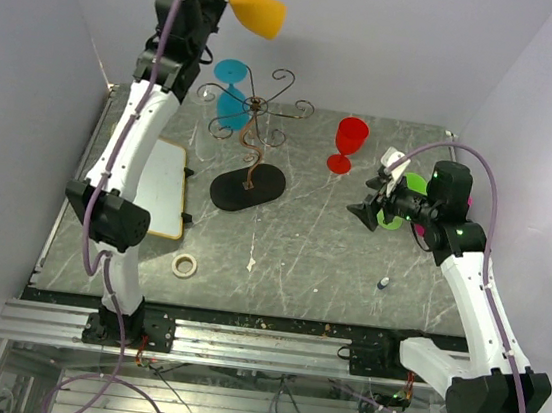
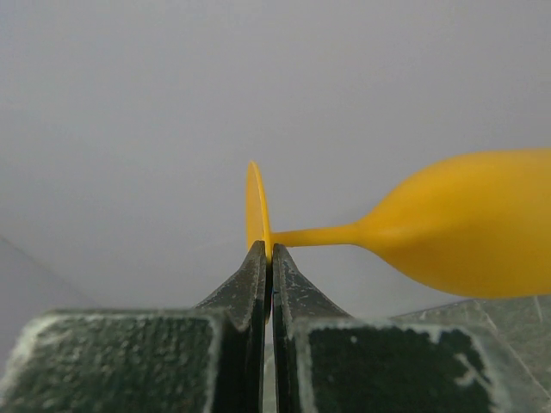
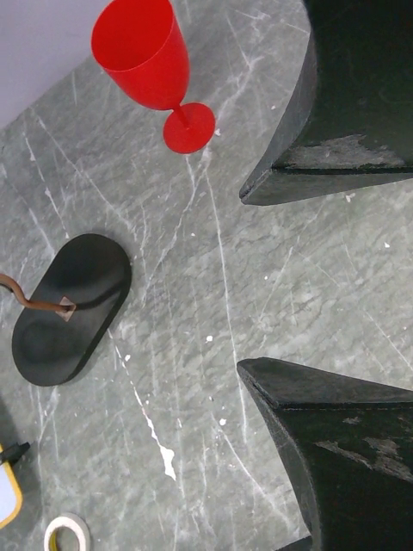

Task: Place the wine glass upside down on the wine glass rack

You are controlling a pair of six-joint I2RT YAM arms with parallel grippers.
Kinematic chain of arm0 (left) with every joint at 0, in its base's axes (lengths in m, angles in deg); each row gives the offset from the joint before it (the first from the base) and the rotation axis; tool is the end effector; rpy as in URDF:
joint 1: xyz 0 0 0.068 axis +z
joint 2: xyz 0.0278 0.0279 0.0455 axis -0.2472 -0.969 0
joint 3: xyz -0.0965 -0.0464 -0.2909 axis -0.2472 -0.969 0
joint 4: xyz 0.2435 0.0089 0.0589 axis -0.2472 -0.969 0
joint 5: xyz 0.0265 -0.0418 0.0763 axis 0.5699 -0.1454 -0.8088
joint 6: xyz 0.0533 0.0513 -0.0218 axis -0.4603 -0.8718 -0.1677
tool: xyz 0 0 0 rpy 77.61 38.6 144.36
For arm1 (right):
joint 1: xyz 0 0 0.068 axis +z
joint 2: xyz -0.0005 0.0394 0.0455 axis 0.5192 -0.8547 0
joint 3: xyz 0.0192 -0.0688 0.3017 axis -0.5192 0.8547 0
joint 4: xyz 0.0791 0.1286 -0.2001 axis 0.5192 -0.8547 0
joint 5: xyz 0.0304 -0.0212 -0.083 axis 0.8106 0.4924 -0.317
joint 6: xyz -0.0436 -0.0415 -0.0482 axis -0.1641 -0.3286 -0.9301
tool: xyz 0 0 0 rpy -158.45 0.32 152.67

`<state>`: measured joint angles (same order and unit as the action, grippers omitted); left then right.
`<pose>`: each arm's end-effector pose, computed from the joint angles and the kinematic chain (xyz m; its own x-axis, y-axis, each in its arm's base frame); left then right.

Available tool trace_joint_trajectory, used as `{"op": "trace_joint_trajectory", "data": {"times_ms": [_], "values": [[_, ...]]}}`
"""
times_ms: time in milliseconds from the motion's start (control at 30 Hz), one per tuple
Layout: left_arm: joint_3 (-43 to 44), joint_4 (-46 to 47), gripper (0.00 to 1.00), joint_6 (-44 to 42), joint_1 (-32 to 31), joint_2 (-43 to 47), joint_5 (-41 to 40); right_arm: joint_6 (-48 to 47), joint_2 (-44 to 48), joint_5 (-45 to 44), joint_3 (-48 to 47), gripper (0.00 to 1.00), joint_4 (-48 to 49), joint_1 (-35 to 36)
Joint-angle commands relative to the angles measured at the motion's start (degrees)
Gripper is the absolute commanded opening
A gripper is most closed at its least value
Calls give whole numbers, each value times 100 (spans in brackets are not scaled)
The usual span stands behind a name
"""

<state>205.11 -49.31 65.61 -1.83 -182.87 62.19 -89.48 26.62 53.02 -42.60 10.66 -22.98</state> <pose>0.4332 -0.1121 0.5644 0.1705 0.3000 -0.9386 0.0312 0.9504 0.3094 0.2018 0.0737 0.3704 -0.0821 -0.3771 -0.9225 -0.8296 0.5388 -0.1464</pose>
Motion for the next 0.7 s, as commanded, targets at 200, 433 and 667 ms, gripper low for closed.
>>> {"op": "trace_joint_trajectory", "data": {"times_ms": [200,433,667], "values": [[236,868,7,-2860,-1065,-658,-798,-161,35,330,71,71,1,-66],[114,887,7,-3681,-1345,-970,-969,-201,-11,370,69,71,-26,-89],[-375,626,7,-4104,-1474,-755,-674,-325,-69,370,73,71,-107,-88]]}}
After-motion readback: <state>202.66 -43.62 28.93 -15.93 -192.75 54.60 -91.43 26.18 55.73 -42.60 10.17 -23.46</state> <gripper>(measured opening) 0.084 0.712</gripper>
